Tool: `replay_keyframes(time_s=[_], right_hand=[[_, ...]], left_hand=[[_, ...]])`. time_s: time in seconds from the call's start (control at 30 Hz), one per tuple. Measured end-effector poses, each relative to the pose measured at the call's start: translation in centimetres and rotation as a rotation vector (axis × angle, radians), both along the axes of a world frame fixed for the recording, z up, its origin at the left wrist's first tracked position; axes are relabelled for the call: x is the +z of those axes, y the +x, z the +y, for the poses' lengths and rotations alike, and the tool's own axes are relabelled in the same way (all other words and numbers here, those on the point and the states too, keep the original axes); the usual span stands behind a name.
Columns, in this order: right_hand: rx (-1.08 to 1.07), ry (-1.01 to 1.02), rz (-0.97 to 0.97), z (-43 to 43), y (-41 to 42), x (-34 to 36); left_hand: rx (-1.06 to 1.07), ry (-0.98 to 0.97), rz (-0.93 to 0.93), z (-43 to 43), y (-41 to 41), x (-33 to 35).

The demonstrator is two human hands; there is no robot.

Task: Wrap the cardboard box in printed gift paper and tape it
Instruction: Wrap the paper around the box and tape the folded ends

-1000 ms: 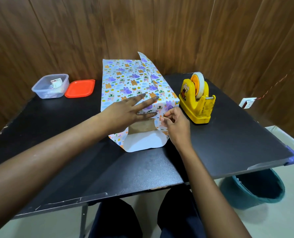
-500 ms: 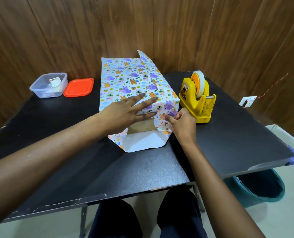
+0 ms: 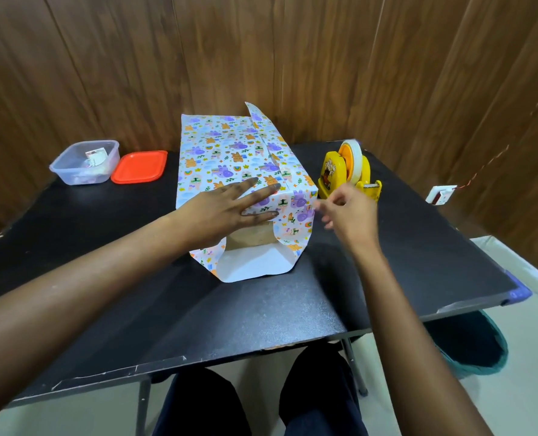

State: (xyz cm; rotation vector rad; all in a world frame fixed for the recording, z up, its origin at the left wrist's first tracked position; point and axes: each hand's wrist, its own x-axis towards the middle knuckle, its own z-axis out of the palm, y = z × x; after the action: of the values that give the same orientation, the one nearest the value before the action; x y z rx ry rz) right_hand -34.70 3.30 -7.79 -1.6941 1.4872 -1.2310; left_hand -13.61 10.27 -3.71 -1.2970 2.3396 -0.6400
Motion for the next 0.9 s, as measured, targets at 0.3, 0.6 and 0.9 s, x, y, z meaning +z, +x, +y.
replay_keyframes(time_s=[0.3,0.6,0.9], right_hand=[[-0.081,0.407,0.102,-5.9,-5.2,5.1],[-0.06,0.415,-0.072,-5.8,-6.3,7.0],[-0.105,0.477,-0.341,-3.7,-6.0,1.6]], left_hand=[[0.012,0.012,0.019,-0.1,0.0,0.1],[0.037,-0.086,0.142,-0.4,0.7,-1.0],[0.045,-0.038,0.158,-0.3,0.7,-1.0]])
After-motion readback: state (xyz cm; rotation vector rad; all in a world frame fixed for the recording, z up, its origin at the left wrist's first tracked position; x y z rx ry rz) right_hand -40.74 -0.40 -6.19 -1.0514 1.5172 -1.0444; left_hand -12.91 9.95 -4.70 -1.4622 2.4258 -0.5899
